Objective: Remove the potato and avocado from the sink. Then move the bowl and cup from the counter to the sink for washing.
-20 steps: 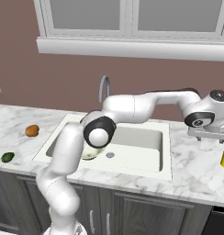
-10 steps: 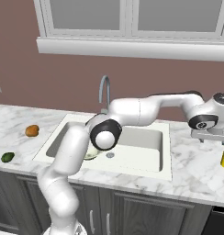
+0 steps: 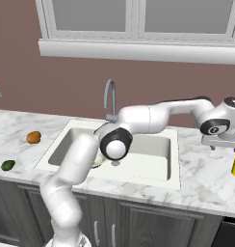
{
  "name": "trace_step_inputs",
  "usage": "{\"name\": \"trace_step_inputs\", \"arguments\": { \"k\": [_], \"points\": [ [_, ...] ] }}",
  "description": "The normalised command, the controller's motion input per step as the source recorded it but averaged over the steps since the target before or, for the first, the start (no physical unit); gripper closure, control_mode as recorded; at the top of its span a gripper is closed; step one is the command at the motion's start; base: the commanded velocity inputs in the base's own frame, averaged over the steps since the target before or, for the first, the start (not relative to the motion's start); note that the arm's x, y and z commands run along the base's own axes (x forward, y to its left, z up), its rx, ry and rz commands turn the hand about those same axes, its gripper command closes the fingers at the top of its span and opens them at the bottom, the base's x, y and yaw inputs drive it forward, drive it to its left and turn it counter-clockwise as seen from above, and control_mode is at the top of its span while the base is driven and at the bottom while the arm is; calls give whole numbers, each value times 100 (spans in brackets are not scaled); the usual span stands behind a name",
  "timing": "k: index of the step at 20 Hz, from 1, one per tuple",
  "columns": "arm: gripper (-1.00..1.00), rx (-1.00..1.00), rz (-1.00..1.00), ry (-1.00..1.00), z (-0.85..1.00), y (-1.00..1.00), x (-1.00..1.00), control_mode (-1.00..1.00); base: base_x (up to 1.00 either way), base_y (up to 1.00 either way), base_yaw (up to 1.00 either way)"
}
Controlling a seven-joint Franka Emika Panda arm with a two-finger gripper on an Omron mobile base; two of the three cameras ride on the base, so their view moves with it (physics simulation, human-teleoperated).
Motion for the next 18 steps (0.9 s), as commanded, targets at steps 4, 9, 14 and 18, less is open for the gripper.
{"name": "trace_step_inputs", "arguments": {
  "k": [4, 9, 14, 18],
  "points": [
    [-100, 0, 0, 8, -12, -13, 15, -100, 0, 0, 0],
    [-100, 0, 0, 7, -14, -15, 12, -100, 0, 0, 0],
    [-100, 0, 0, 6, -11, -18, 13, -100, 0, 0, 0],
    [-100, 0, 0, 4, -6, -17, 16, -100, 0, 0, 0]
  ]
}}
